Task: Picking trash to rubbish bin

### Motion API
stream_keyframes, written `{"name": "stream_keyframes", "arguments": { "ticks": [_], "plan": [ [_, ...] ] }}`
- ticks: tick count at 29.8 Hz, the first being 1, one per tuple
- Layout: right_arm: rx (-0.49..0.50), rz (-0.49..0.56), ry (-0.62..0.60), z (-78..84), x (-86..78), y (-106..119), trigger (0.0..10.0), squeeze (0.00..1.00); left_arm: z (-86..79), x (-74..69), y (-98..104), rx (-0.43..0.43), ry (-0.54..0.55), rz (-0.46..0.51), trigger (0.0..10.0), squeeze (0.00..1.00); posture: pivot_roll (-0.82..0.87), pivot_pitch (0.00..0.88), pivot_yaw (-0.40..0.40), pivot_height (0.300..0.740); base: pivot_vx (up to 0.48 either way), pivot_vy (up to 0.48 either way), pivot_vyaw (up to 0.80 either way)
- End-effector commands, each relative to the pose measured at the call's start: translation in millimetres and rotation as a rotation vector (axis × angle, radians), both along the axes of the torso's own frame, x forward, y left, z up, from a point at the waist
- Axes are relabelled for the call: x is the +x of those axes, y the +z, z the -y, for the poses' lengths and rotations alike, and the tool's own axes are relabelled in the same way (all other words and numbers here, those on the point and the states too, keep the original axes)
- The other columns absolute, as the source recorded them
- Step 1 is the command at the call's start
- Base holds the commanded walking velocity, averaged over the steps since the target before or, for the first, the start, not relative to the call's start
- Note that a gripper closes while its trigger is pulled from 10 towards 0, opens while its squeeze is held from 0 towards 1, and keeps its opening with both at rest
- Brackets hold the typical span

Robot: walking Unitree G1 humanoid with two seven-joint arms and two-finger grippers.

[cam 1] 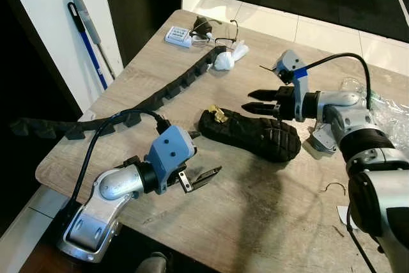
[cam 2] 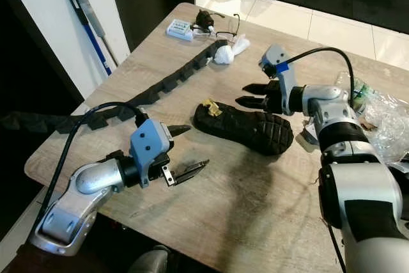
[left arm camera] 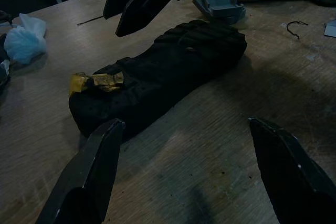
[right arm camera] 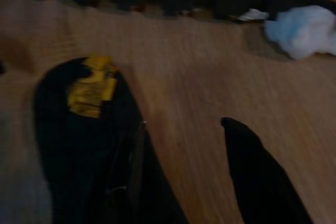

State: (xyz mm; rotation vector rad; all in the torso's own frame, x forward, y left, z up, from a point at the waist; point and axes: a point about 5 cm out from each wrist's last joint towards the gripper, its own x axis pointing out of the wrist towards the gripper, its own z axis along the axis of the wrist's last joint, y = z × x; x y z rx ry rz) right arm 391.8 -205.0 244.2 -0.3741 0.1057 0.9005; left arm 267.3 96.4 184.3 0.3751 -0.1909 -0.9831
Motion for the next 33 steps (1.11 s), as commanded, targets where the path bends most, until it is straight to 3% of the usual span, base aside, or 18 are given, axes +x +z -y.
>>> {"name": "stream_keyframes", "arguments": {
  "ticks": [1, 2, 6, 11, 14, 17, 22, 26, 27, 30, 33],
  "plan": [
    [-0.054, -0.007, -0.03, 8.9, -2.4, -7.4, 10.0, 0.59, 2.7, -2.8, -6.9, 0.019, -0.015, -0.02, 10.0, 0.0, 0.07, 0.233, -0.011, 0.74, 0.0, 0.0, 0.0],
    [-0.098, -0.022, -0.036, 11.7, -3.7, -13.1, 10.0, 0.0, 3.6, -3.0, -7.8, 0.021, -0.014, -0.021, 10.0, 0.0, 0.06, 0.231, -0.014, 0.74, 0.0, 0.0, 0.0],
    [-0.137, -0.104, -0.028, 14.5, -10.4, -39.8, 10.0, 0.0, 7.0, 0.6, -16.0, 0.082, 0.018, -0.021, 10.0, 0.0, 0.06, 0.227, -0.012, 0.74, 0.0, 0.0, 0.0],
    [-0.118, -0.113, -0.047, 13.3, -12.5, -51.2, 10.0, 0.0, 6.7, 4.3, -21.4, 0.137, 0.047, -0.015, 10.0, 0.0, 0.05, 0.225, -0.011, 0.74, 0.0, 0.0, 0.0],
    [-0.028, -0.136, -0.051, 8.7, -13.8, -58.0, 10.0, 0.0, 3.3, 7.5, -24.6, 0.179, 0.078, 0.003, 10.0, 0.0, 0.05, 0.223, -0.011, 0.74, 0.0, 0.0, 0.0],
    [0.0, -0.136, -0.043, 6.6, -13.8, -56.8, 10.0, 0.0, 2.7, 7.7, -24.6, 0.181, 0.082, 0.005, 10.0, 0.0, 0.05, 0.223, -0.011, 0.74, 0.0, 0.0, 0.0],
    [0.235, -0.117, 0.051, -14.1, -13.3, -36.7, 10.0, 0.0, 0.8, 9.1, -27.2, 0.208, 0.1, 0.012, 10.0, 0.0, 0.06, 0.211, -0.008, 0.74, 0.0, 0.0, 0.0],
    [0.279, -0.108, 0.078, -18.9, -13.7, -29.9, 10.0, 0.0, 1.0, 9.5, -27.5, 0.212, 0.103, 0.014, 10.0, 0.0, 0.06, 0.208, -0.007, 0.74, 0.0, 0.0, 0.0],
    [0.357, -0.092, 0.138, -26.3, -16.1, -13.6, 10.0, 0.0, 1.3, 10.5, -27.6, 0.216, 0.108, 0.018, 10.0, 0.0, 0.07, 0.202, -0.006, 0.74, 0.0, 0.0, 0.0],
    [0.385, -0.081, 0.166, -28.6, -18.1, -5.7, 10.0, 0.0, 1.5, 10.9, -27.6, 0.218, 0.109, 0.019, 10.0, 0.0, 0.07, 0.202, -0.006, 0.74, 0.0, 0.0, 0.0],
    [0.467, -0.029, 0.173, -24.1, -18.1, 17.2, 10.0, 0.0, 0.0, 11.4, -27.5, 0.221, 0.111, 0.02, 10.0, 0.0, 0.07, 0.196, -0.004, 0.74, 0.0, 0.0, 0.0]
  ]
}}
